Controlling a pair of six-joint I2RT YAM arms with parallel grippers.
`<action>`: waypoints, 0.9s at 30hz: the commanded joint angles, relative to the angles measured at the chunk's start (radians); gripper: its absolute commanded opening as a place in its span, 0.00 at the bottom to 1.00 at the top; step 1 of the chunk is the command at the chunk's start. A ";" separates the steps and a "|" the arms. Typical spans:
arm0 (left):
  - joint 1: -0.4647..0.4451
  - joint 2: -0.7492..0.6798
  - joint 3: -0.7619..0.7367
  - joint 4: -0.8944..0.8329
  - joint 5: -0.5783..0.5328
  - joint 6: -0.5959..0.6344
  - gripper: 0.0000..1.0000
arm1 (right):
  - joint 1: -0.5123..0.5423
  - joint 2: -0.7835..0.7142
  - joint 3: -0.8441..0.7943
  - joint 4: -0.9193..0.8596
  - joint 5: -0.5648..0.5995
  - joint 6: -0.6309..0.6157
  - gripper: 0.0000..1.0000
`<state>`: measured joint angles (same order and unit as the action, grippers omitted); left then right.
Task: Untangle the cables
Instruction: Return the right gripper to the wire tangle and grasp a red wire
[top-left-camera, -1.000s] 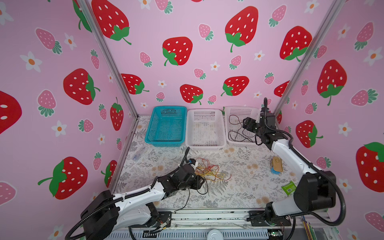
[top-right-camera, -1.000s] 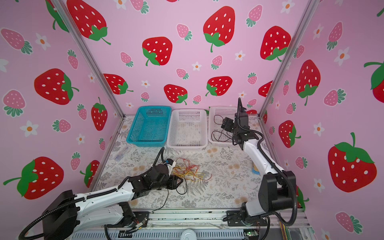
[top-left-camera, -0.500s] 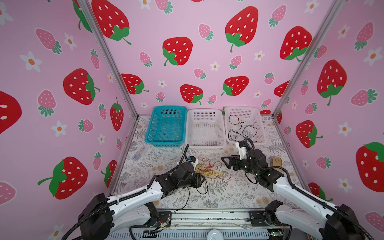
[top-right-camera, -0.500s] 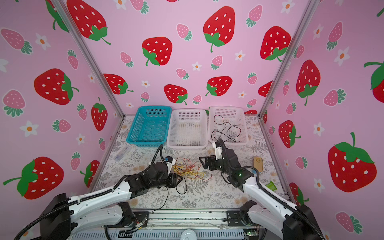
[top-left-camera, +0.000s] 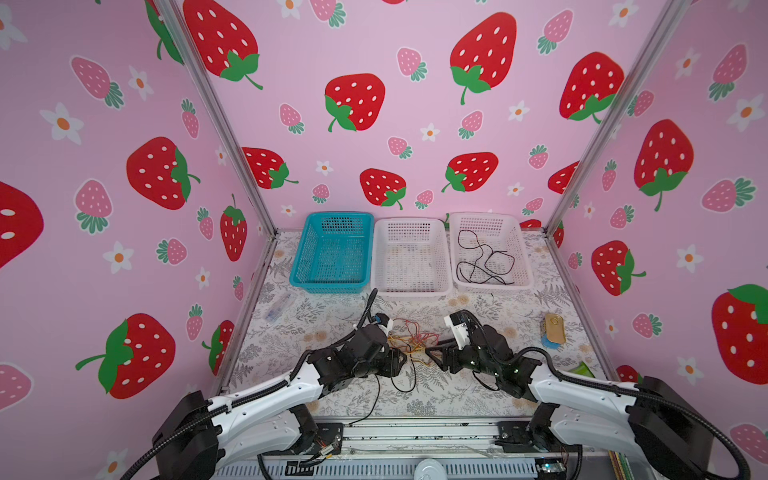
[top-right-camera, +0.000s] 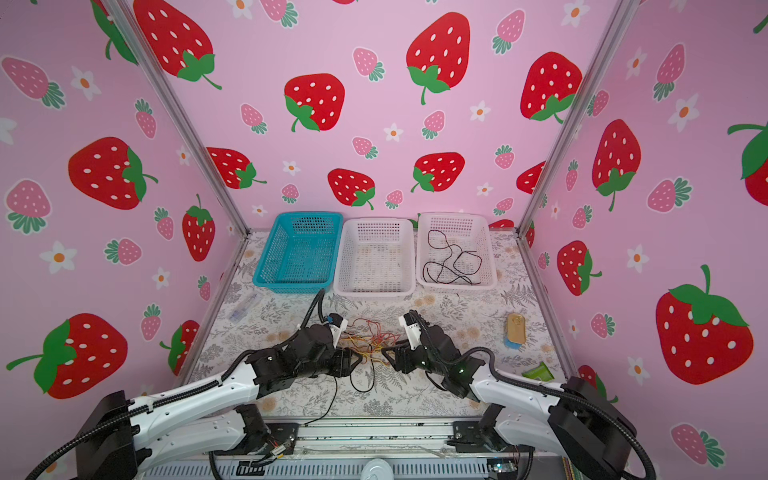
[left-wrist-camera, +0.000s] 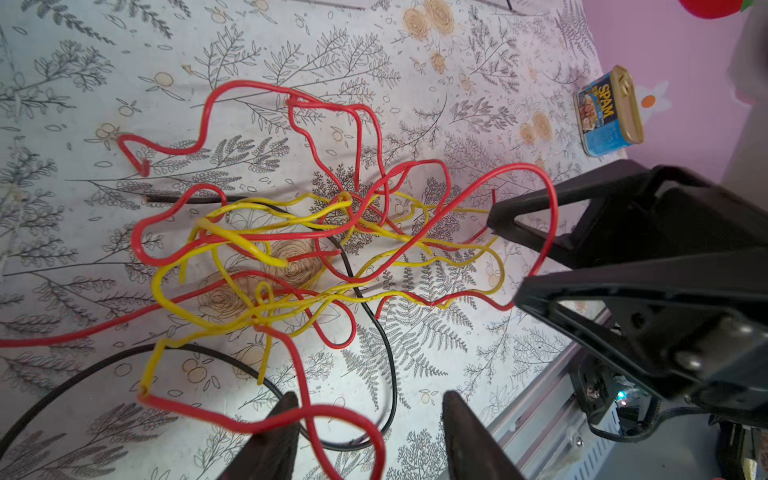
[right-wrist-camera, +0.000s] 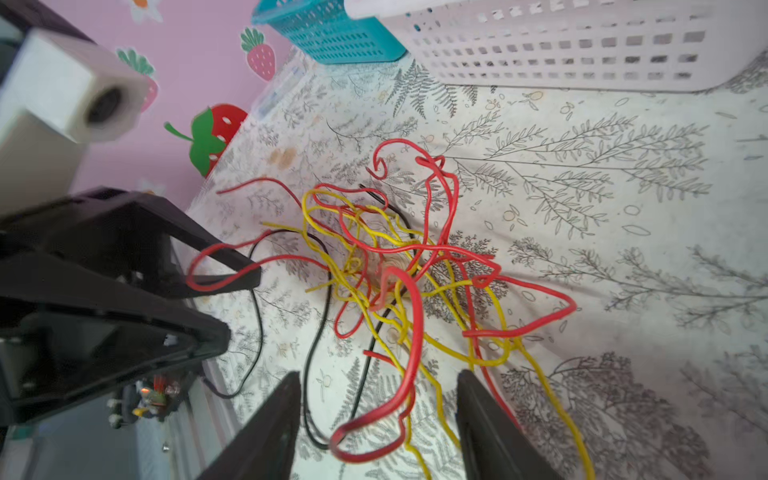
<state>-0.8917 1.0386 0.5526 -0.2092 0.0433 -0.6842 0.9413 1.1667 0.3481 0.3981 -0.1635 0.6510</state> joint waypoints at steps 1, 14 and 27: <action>0.002 -0.017 0.035 -0.060 -0.049 0.001 0.57 | 0.016 0.053 0.044 0.036 0.092 -0.009 0.52; 0.003 -0.056 0.026 -0.159 -0.163 -0.008 0.38 | 0.061 -0.046 0.148 -0.116 0.193 -0.046 0.04; 0.005 0.060 0.064 -0.106 -0.142 -0.006 0.39 | 0.169 -0.299 0.308 -0.283 0.145 -0.157 0.00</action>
<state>-0.8906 1.0878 0.5678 -0.3367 -0.0940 -0.6846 1.0924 0.9173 0.6163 0.1360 0.0086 0.5339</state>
